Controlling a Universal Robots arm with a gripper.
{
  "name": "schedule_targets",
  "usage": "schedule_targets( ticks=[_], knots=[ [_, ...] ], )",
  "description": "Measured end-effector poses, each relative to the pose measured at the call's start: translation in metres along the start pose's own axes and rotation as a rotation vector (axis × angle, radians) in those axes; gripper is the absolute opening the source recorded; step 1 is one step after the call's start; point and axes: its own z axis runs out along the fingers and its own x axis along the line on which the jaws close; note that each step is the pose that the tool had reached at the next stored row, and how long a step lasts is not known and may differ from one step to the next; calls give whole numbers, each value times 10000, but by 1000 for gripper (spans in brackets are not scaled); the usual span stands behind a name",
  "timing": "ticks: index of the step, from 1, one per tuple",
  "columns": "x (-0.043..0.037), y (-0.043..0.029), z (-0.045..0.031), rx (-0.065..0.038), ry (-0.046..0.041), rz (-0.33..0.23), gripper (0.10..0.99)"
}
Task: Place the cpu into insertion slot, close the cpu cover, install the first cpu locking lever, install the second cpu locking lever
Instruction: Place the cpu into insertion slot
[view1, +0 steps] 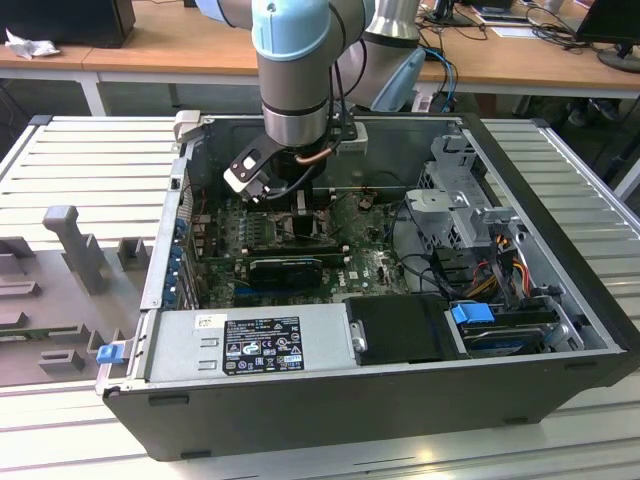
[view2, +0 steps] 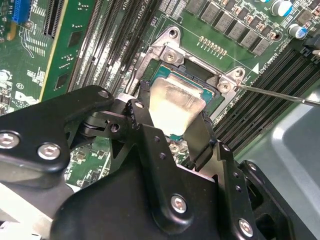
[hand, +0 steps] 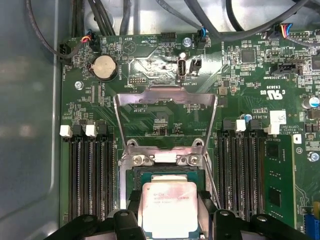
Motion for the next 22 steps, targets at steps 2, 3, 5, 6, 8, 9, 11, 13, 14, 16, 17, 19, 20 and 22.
schedule_targets(
  ticks=[2,3,5,6,8,9,11,13,14,16,17,19,20,22],
  knots=[
    [0,3,1,0,0,1,525],
    [3,10,5,-8,13,2,525],
    [4,18,5,-4,6,0,537],
    [3,18,3,-2,5,1,600],
    [4,18,3,-1,7,0,600],
    [8,20,3,-1,5,-1,600],
    [20,24,3,0,6,-4,600],
    [33,28,6,1,18,-29,600],
    [36,29,8,1,21,-43,600],
    [37,30,12,5,20,-73,600],
    [35,30,13,3,24,-74,600],
    [29,31,10,2,24,-74,600],
    [29,31,10,3,21,-73,600],
    [28,31,1,5,17,-74,588]
  ],
)
